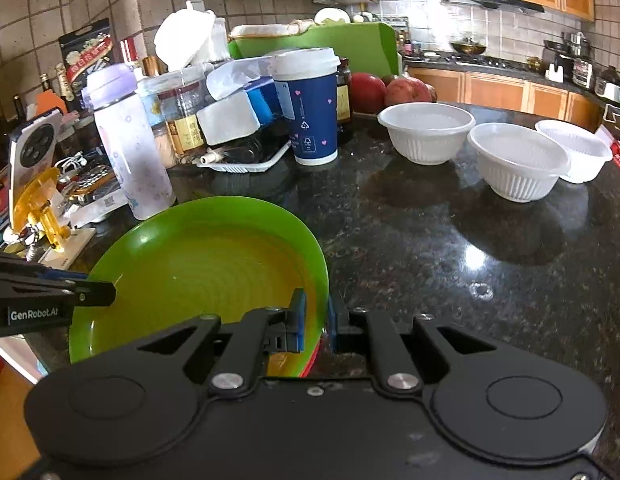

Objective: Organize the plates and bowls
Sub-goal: 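Lower the green plate onto the orange plate and open the left tool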

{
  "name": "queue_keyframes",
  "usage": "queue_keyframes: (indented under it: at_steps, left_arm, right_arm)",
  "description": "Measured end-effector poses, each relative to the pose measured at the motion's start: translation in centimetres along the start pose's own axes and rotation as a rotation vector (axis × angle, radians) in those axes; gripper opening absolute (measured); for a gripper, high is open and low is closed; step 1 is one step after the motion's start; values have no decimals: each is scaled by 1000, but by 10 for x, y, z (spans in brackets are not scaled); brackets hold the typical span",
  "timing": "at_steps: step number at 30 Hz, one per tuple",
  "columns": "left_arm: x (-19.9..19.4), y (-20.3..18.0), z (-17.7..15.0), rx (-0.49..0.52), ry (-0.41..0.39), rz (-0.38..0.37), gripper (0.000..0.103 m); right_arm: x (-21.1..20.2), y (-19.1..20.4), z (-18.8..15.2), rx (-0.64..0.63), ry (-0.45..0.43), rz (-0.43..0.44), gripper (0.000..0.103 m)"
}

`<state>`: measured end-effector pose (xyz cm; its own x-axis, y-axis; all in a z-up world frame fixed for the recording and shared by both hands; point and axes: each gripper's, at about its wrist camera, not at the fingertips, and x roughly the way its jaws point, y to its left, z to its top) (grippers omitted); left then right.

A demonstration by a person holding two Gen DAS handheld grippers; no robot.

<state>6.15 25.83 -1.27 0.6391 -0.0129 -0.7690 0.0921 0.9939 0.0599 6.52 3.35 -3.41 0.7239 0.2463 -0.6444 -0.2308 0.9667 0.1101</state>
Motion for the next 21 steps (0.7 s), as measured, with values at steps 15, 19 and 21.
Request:
queue_keyframes:
  at_steps: [15, 19, 21]
  left_arm:
    - [10, 11, -5, 37, 6, -49, 23]
    - [8, 14, -4, 37, -6, -62, 29]
    - [7, 14, -4, 35, -11, -67, 30]
  right_arm:
    - [7, 10, -6, 44, 15, -47, 16]
    - [7, 10, -5, 44, 4, -64, 16]
    - [7, 9, -5, 50, 4, -67, 16]
